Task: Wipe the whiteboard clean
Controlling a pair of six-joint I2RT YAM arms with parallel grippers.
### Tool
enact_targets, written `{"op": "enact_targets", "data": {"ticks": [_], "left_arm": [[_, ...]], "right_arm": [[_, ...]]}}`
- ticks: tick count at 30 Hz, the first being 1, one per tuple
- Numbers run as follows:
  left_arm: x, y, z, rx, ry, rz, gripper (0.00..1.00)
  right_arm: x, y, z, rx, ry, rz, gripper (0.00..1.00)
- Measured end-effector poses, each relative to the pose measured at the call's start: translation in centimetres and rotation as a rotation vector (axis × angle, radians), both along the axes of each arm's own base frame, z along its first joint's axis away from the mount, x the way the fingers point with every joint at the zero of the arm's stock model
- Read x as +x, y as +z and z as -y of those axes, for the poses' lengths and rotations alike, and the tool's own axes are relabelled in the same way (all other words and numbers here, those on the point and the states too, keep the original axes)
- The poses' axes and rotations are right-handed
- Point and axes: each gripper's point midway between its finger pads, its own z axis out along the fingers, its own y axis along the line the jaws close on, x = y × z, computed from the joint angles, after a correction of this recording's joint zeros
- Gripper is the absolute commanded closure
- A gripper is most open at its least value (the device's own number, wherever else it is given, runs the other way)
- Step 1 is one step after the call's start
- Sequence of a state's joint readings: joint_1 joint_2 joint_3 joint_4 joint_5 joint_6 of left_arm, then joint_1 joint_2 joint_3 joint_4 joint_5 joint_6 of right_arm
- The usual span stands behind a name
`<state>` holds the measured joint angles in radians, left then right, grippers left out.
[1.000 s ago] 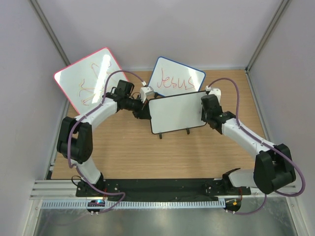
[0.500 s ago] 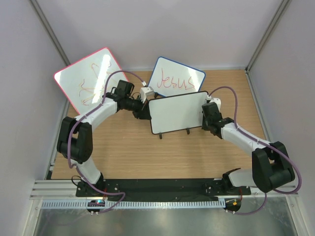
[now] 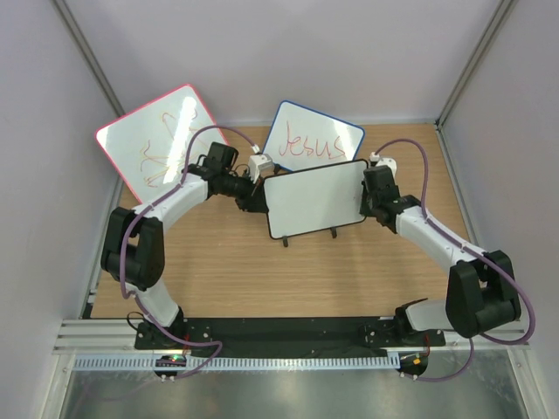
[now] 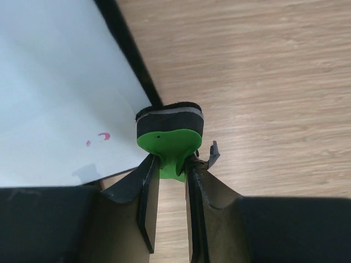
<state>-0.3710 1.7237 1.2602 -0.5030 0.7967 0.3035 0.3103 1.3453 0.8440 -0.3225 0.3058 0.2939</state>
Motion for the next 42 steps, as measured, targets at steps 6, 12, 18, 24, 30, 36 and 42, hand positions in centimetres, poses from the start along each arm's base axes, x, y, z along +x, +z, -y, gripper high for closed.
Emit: {"op": "enact_targets", "data": {"ticks": [6,12,18,24,30,36,42], "left_arm": [[-0.1,0.0,0.0,-0.002,-0.003,-0.005,1.00],[-0.2,0.0,0.0,-0.005,-0.005,-0.007,1.00],[-0.1,0.0,0.0,-0.003,-0.010,0.002,1.00],[-0.1,0.0,0.0,-0.003,-0.013,0.006,1.00],[-0.1,0.0,0.0,-0.003,-0.014,0.005,1.00],[-0.2,0.0,0.0,-0.002,-0.012,-0.001,1.00],[-0.5,0.0,0.0,-0.005,-0.004,-0.026,1.00]], "right_arm": [[1.2,1.5,0.3,0.008,-0.013,0.034,0.99],[-0.1,-1.3,0.2,0.027,-0.012,-0.003,0.99],[-2.8,-4.8,0.7,0.026,-0.019,-0.093,0.99],[-2.9,-4.7,0.9,0.030,-0.024,-0.097,0.99],[-0.2,-0.7,0.2,0.041,-0.009,-0.024,0.99],[1.8,2.8,-1.0,0.062,0.020,0.056,0.99],[1.7,1.3,-4.4,0.032,0.100,0.024,0.99]]}}
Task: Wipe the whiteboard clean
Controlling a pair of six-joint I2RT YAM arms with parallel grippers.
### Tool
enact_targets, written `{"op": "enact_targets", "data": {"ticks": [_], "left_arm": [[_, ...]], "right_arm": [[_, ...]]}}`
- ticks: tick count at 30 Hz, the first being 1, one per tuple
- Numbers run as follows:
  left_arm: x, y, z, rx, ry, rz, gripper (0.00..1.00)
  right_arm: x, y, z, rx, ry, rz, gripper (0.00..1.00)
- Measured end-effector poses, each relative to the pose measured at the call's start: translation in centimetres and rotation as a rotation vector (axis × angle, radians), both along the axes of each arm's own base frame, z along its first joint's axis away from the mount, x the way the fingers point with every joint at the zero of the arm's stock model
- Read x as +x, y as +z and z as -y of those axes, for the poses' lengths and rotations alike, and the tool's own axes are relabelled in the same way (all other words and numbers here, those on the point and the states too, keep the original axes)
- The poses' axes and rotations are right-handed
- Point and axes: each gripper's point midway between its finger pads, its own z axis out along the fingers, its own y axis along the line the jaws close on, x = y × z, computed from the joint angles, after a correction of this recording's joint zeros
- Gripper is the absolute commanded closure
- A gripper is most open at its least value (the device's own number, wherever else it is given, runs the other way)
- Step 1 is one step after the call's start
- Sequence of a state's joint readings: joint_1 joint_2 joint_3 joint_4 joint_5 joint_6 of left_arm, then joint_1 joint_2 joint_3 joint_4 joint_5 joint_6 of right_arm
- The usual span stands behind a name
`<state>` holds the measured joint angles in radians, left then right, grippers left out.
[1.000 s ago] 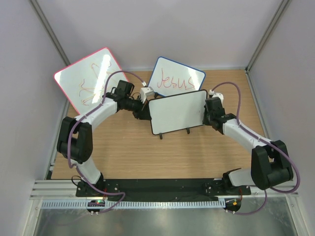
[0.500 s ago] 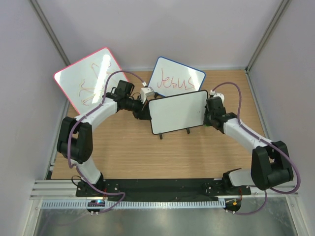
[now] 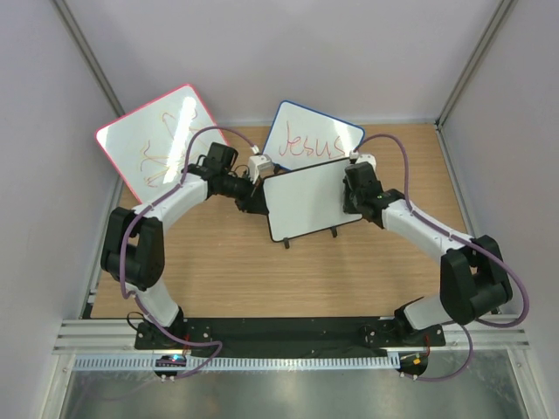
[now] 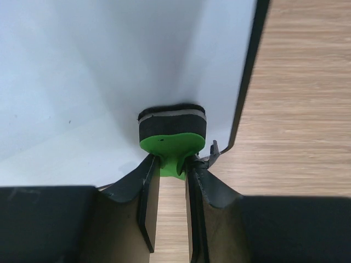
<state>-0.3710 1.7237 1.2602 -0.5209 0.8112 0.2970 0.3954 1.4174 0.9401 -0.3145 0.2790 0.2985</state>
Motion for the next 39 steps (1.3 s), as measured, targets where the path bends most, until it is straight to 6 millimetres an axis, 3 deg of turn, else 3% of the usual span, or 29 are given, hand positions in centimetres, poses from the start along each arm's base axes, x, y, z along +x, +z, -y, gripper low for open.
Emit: {"op": "enact_targets", "data": {"ticks": [4,9,12,16,19,30,34,35,37,39], "left_arm": [[-0.3,0.0,0.0,-0.005,0.006,-0.023,1.00],[-0.2,0.1,0.0,-0.006,0.009,-0.025,1.00],[-0.2,0.1,0.0,-0.007,0.007,-0.021,1.00],[-0.1,0.1,0.1,-0.007,0.000,-0.009,1.00],[-0.1,0.1,0.1,-0.007,-0.004,-0.004,1.00],[-0.1,-0.1,0.0,0.003,-0.014,0.013,1.00],[-0.1,-0.1,0.0,0.003,-0.015,0.014,1.00],[-0.1,-0.1,0.0,0.003,-0.015,0.014,1.00],[-0.1,-0.1,0.0,0.003,-0.015,0.014,1.00],[-0.1,-0.1,0.0,0.003,-0.015,0.014,1.00]], "right_arm": [[-0.7,-1.5,-1.4,-0.021,0.041,-0.035,0.99],[-0.7,-1.5,-0.9,-0.012,0.020,-0.003,0.99],[-0.6,-1.6,0.3,0.007,-0.009,0.002,0.99],[-0.5,-2.4,4.1,-0.008,-0.103,-0.015,0.99],[-0.4,-2.5,5.9,-0.022,-0.146,-0.023,0.99],[-0.4,-1.4,6.7,-0.028,-0.152,0.003,0.99],[-0.2,-0.9,9.0,0.002,-0.204,0.012,0.99],[-0.1,-0.9,9.9,0.015,-0.226,0.010,0.81],[-0.3,-1.1,11.9,0.037,-0.277,-0.003,0.77],[-0.4,-1.3,12.4,0.052,-0.285,-0.012,0.69]]}}
